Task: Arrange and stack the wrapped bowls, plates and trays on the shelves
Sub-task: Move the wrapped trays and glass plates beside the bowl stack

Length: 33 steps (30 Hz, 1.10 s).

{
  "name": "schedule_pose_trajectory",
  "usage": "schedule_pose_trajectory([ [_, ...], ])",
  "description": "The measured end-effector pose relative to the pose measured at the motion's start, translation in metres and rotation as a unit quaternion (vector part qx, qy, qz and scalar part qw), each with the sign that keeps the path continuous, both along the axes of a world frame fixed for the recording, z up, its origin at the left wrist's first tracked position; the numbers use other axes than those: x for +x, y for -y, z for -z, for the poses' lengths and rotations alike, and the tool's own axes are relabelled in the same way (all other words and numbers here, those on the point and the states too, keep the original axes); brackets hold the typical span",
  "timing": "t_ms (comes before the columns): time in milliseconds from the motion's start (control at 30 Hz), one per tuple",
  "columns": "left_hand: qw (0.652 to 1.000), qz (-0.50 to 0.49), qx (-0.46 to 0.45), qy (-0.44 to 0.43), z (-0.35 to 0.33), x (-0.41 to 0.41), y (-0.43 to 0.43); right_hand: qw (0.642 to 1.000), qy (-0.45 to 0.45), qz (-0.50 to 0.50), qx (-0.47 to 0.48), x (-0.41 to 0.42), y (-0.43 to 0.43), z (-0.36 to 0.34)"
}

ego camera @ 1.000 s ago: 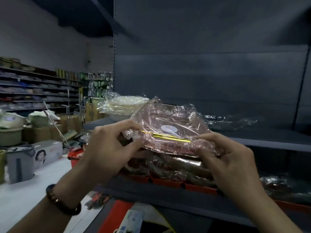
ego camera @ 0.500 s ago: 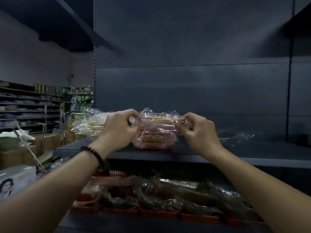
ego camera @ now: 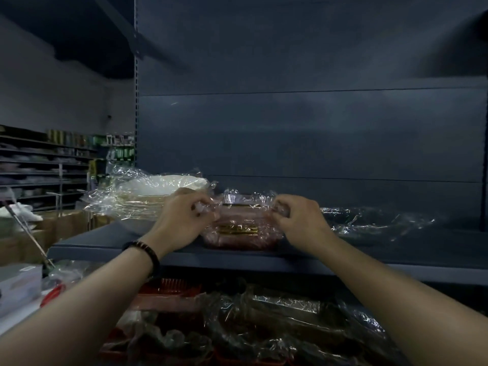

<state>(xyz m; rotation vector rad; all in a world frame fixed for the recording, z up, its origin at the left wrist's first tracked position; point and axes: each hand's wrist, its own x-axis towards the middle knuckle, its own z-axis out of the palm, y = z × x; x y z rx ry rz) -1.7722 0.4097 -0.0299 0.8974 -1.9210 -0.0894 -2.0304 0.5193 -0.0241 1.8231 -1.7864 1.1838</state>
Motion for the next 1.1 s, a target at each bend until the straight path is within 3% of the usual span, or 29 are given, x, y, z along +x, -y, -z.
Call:
schedule_pose_trajectory([
  [133, 0.999, 0.019, -0.012, 0.025, 0.021, 0.007, 0.014, 0.998, -0.062, 0.005, 0.033, -0.002, 0.001, 0.013],
  [300, 0.997, 0.039, -0.051, 0.047, 0.035, 0.012, 0.017, 0.997, -0.019, -0.051, 0.059, -0.004, -0.006, 0.018],
  [467, 0.989, -0.008, -0.108, 0.104, 0.044, 0.01, 0.014, 0.994, -0.022, -0.043, 0.094, 0.004, -0.013, 0.022],
  [667, 0.988, -0.049, -0.087, 0.122, 0.048, 0.005, 0.004, 0.991, -0.04, -0.053, 0.12, 0.006, -0.02, 0.02],
  [733, 0.993, -0.042, -0.043, 0.104, 0.045, 0.006, 0.001, 0.986, -0.018, -0.068, 0.151, 0.001, -0.021, 0.019],
  [800, 1.0, -0.014, 0.007, 0.01, 0.04, 0.006, -0.008, 0.98, 0.031, -0.073, 0.184, -0.006, -0.025, 0.019],
  [867, 0.994, -0.009, -0.019, -0.103, 0.044, 0.004, -0.022, 0.986, 0.044, -0.062, 0.147, -0.014, -0.033, 0.025],
  [933, 0.977, -0.031, -0.12, -0.173, 0.061, -0.001, -0.043, 0.997, 0.04, -0.051, 0.051, -0.018, -0.051, 0.042],
  [1033, 0.954, -0.033, -0.237, -0.181, 0.109, -0.021, -0.073, 0.996, -0.035, -0.019, -0.085, -0.023, -0.088, 0.08],
  [1100, 0.964, -0.001, -0.223, -0.146, 0.15, -0.046, -0.084, 0.997, -0.029, -0.021, -0.071, -0.028, -0.105, 0.11],
])
